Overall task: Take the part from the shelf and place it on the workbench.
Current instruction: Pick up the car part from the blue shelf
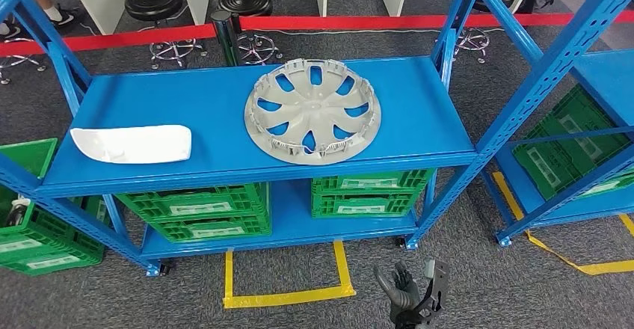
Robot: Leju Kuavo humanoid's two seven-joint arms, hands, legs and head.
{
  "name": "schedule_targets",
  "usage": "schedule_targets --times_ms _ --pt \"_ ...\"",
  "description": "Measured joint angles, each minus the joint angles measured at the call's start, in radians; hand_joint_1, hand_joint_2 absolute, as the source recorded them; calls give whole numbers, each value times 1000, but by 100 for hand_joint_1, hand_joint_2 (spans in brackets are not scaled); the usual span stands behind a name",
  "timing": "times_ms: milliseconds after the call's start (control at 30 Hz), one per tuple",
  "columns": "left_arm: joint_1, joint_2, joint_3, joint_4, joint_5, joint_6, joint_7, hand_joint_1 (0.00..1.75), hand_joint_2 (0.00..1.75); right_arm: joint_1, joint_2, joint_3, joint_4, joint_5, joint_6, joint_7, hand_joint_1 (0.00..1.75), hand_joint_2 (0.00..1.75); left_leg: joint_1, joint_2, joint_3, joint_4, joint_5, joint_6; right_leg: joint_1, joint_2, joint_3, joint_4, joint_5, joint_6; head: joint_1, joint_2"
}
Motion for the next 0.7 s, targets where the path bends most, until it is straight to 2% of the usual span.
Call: schedule_targets --times_ms 133,267,700 --pt "0 -2 -1 2 3 1 -8 0 175 0 -5 -14 -104 99 -44 14 0 175 0 -1 0 0 0 0 0 0 0 0 0 0 0 0" --pt "0 -5 -1 5 6 3 -20 0 0 -1 -12 -17 -196 224 -78 50 0 175 0 -2 0 0 0 0 0 0 0 0 0 0 0 0" --pt "-1 -7 -1 8 13 4 -61 0 0 -3 -32 -18 -455 657 -176 186 0 175 0 -5 0 0 0 0 0 0 0 0 0 0 0 0"
